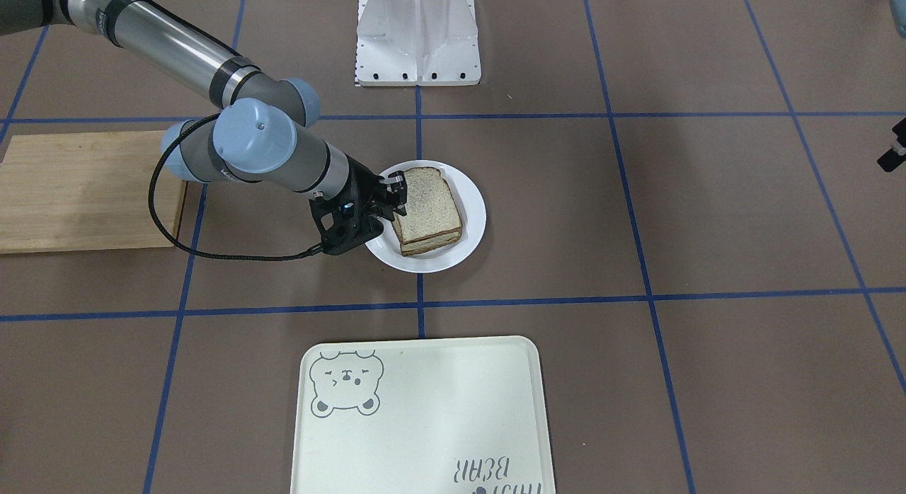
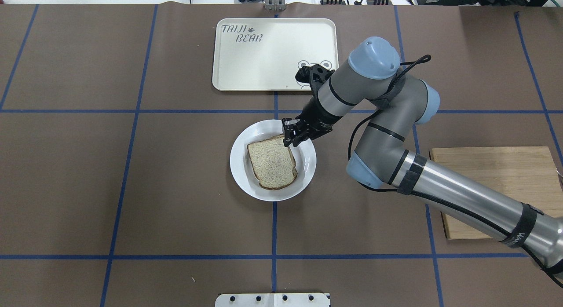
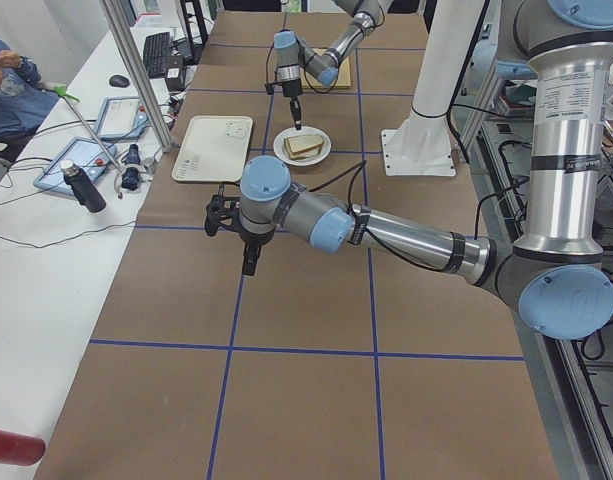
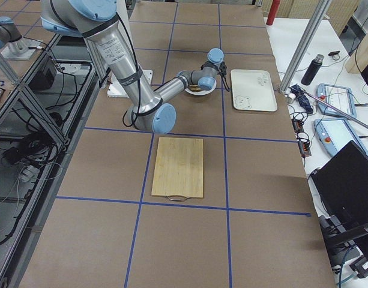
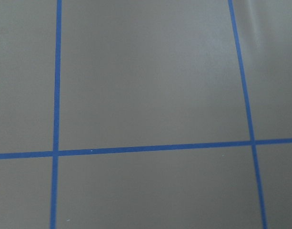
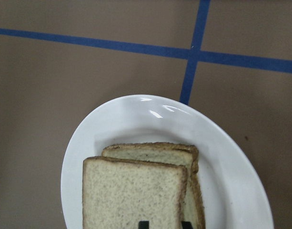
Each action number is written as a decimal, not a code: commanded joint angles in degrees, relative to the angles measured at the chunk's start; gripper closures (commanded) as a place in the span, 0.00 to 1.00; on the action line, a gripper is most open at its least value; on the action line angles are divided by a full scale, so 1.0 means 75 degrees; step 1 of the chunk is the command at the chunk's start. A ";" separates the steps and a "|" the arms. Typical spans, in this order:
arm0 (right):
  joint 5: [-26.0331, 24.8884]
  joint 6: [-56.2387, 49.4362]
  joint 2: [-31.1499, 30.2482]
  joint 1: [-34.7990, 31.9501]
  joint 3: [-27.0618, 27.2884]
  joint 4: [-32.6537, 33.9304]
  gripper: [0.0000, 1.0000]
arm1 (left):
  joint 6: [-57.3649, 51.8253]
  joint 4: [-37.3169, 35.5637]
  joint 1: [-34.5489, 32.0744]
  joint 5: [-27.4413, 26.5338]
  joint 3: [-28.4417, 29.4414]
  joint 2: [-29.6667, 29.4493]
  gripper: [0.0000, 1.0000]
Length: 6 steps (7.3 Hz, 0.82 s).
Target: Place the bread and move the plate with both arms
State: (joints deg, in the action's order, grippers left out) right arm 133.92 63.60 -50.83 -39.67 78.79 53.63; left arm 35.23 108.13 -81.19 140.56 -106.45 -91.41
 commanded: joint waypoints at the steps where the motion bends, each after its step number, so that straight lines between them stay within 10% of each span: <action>1: 0.0306 -0.0089 -0.0101 -0.0754 0.0053 0.0056 0.00 | 0.2300 0.1617 0.1558 0.0043 0.0479 -0.0337 0.02; 4: 0.0391 -0.0682 -0.1142 -0.1938 0.0100 0.0161 0.00 | 0.6745 0.3961 0.3856 -0.0015 0.1932 -0.2394 0.02; 6: 0.0297 -0.1679 -0.1297 -0.2326 0.0053 0.0628 0.00 | 0.8923 0.5962 0.5774 -0.2132 0.2648 -0.3255 0.03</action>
State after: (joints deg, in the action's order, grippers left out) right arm 136.42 54.97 -59.70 -55.16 79.26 56.33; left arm 92.63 143.63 -47.13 134.81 -89.80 -112.24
